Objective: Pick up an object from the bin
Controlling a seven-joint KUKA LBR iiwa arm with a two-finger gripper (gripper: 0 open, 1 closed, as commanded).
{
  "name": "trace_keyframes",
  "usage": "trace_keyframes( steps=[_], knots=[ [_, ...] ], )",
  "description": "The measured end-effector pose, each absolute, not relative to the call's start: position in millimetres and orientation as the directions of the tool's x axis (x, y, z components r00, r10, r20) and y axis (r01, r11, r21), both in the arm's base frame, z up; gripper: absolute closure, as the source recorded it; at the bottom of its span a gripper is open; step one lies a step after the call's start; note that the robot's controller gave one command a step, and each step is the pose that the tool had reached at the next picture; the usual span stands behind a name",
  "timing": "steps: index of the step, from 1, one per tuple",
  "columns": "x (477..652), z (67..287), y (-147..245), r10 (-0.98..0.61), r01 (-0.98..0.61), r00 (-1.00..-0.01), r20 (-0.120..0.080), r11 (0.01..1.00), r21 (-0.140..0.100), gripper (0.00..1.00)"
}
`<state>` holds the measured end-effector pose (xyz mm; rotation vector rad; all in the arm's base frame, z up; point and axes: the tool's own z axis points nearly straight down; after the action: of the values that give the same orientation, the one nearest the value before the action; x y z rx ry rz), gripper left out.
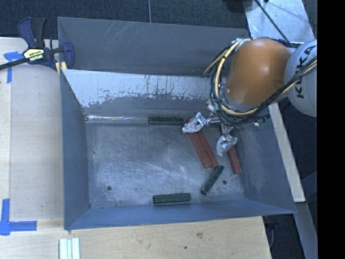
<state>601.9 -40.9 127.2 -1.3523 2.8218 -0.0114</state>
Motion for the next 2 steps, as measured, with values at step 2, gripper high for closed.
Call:
trace_keyframes(
  steps=[2],
  knots=[
    [614.8, 80.5, -44.4, -0.954, -0.954, -0.299, -0.005, 0.299, -0.004, 1.0]
  ],
)
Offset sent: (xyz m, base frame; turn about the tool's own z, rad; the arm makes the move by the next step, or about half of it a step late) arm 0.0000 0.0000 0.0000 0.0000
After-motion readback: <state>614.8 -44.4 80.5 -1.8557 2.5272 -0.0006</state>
